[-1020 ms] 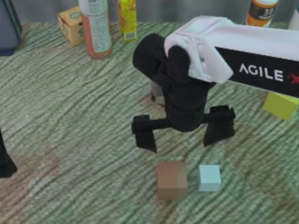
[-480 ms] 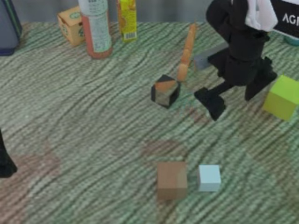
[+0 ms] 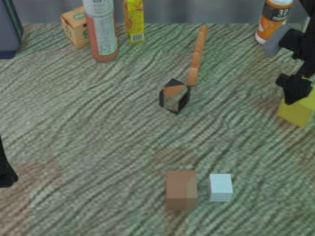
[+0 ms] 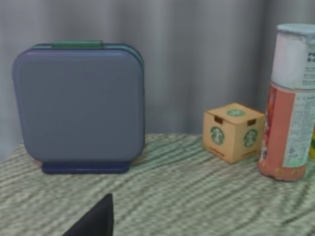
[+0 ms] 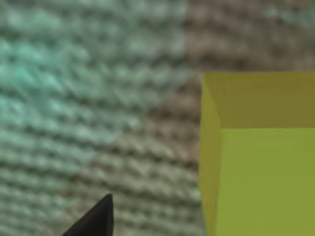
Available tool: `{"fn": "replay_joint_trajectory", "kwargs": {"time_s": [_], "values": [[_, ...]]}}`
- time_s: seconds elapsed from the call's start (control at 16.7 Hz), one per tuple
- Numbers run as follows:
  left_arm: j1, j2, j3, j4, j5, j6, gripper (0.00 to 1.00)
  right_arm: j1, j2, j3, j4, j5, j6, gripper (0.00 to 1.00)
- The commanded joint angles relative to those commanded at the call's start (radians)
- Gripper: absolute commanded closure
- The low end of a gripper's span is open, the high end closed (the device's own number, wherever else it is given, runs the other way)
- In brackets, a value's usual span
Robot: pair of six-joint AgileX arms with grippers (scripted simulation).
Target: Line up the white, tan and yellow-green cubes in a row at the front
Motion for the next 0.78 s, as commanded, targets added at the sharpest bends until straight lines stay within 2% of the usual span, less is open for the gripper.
{"fn": "replay_joint_trajectory", "kwargs": {"time_s": [0.18,0.54,0.78], "values": [[0.000,0.000,0.000,0.000,0.000,0.000,0.00,-0.041,0.001,0.019,0.001,-0.002,-0.066,0.00],[0.000,0.000,0.000,0.000,0.000,0.000,0.00,-0.039,-0.002,0.014,0.005,-0.002,-0.067,0.00],[0.000,0.000,0.000,0.000,0.000,0.000,0.00,-0.040,0.027,-0.070,0.117,-0.002,-0.065,0.00]]}}
